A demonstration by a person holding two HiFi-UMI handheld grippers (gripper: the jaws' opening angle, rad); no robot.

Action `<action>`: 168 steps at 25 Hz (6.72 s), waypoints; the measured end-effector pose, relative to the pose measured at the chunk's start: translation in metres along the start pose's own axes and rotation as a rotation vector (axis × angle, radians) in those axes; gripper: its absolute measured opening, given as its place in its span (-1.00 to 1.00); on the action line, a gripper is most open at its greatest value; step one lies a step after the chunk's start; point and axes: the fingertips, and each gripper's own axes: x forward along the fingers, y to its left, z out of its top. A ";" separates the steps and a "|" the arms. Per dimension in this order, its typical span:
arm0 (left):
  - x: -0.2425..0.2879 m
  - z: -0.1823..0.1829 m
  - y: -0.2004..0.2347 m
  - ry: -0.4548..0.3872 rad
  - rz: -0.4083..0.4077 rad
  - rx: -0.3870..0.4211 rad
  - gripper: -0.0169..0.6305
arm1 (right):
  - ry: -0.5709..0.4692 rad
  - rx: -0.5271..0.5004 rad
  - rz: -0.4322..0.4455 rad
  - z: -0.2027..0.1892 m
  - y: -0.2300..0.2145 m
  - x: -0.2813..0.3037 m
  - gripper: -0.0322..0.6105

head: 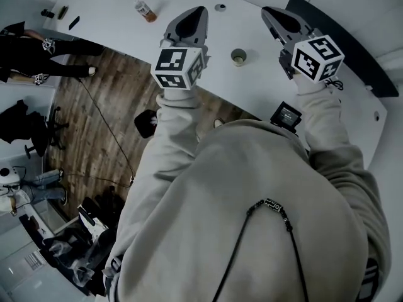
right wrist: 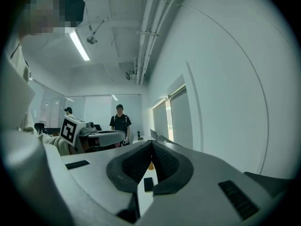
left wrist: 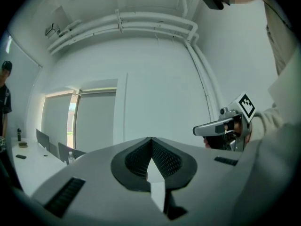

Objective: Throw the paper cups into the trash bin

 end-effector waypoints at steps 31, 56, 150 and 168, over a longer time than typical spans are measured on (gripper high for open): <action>0.050 -0.061 0.048 0.123 -0.073 -0.044 -0.95 | 0.130 0.037 -0.004 -0.060 -0.041 0.078 -0.84; 0.105 -0.233 0.067 0.400 -0.136 -0.280 -0.94 | 0.440 0.260 -0.064 -0.228 -0.103 0.124 -0.84; 0.065 -0.043 -0.099 0.108 -0.193 -0.055 -0.95 | 0.250 -0.038 -0.203 -0.035 -0.086 -0.060 -0.78; -0.109 -0.025 0.057 0.136 0.249 -0.112 -0.95 | 0.284 -0.047 0.107 -0.017 0.043 0.070 -0.78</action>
